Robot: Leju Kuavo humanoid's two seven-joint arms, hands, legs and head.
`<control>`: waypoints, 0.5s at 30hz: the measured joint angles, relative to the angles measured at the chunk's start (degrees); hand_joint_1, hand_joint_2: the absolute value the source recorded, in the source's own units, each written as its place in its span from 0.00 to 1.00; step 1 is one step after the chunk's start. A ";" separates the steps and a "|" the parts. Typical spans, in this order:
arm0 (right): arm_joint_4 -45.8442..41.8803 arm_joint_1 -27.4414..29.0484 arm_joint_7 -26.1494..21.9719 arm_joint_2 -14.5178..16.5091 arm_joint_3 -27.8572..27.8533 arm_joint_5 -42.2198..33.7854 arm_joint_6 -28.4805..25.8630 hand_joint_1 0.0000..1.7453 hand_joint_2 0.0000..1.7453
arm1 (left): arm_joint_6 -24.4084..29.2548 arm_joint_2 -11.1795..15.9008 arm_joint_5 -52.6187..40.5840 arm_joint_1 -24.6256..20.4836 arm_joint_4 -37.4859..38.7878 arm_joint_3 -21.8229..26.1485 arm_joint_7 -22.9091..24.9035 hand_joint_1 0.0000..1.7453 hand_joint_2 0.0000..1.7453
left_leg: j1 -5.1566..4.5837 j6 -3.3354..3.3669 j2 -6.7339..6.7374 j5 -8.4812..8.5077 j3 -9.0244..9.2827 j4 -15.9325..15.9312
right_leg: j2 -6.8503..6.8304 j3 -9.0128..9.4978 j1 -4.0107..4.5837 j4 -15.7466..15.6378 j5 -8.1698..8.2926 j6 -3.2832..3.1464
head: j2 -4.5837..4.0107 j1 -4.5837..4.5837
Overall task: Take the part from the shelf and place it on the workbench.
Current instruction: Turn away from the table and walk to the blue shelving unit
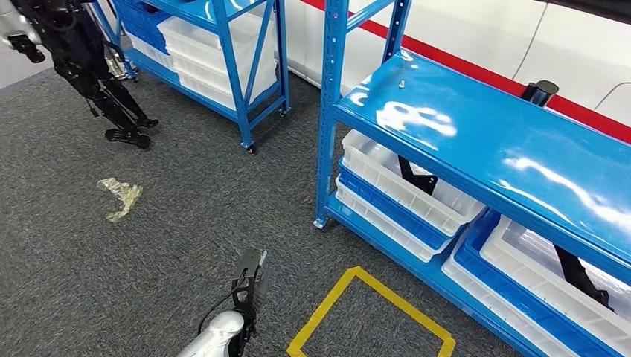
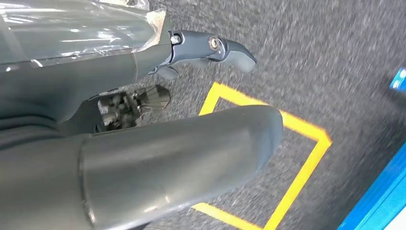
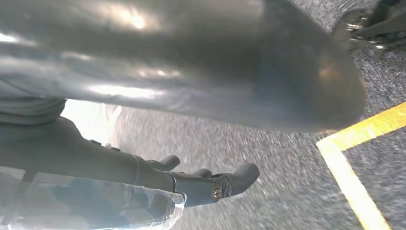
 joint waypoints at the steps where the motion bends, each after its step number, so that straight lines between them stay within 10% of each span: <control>1: 0.03 0.22 -0.16 -0.02 -0.11 -0.05 -0.12 0.00 0.00 | -0.66 0.30 0.85 0.53 -0.15 -0.12 -0.67 0.00 0.00 | 0.02 -0.08 0.73 -0.14 0.08 0.01 | -0.32 0.90 -0.12 -1.55 0.78 0.48 | 0.00 0.02; 5: 0.10 0.21 -0.21 -0.11 -0.22 0.14 -0.20 0.00 0.00 | -3.99 1.49 4.55 0.36 4.21 0.26 -5.31 0.00 0.00 | -0.38 -1.14 3.03 -0.92 0.69 0.01 | -4.72 8.35 -0.03 -15.25 4.89 0.88 | 0.00 0.14; 8: 0.11 0.04 -0.23 -0.15 -0.21 0.28 0.06 0.00 0.00 | -5.78 2.85 6.51 0.15 8.41 1.01 -6.77 0.00 0.00 | -0.61 -2.11 4.73 -1.52 1.59 -0.28 | -3.68 8.94 -0.01 -15.95 5.07 -0.45 | 0.00 -0.01; 11: 0.13 0.01 -0.22 -0.26 -0.22 0.35 0.36 0.00 0.00 | -6.57 3.57 6.93 -0.22 11.41 1.46 -7.79 0.00 0.00 | -0.08 -3.05 1.24 -4.40 0.12 3.61 | -1.78 9.09 -0.89 -16.17 5.26 -1.64 | 0.00 -0.37; 15: 0.15 -0.17 -0.20 -0.36 -0.23 0.42 0.48 0.00 0.00 | -6.43 4.17 6.96 -0.05 14.23 1.51 -7.82 0.00 0.00 | 0.19 -3.47 -2.36 -9.18 -6.28 15.71 | 1.13 8.90 -0.70 -16.14 5.32 -2.40 | 0.00 -0.62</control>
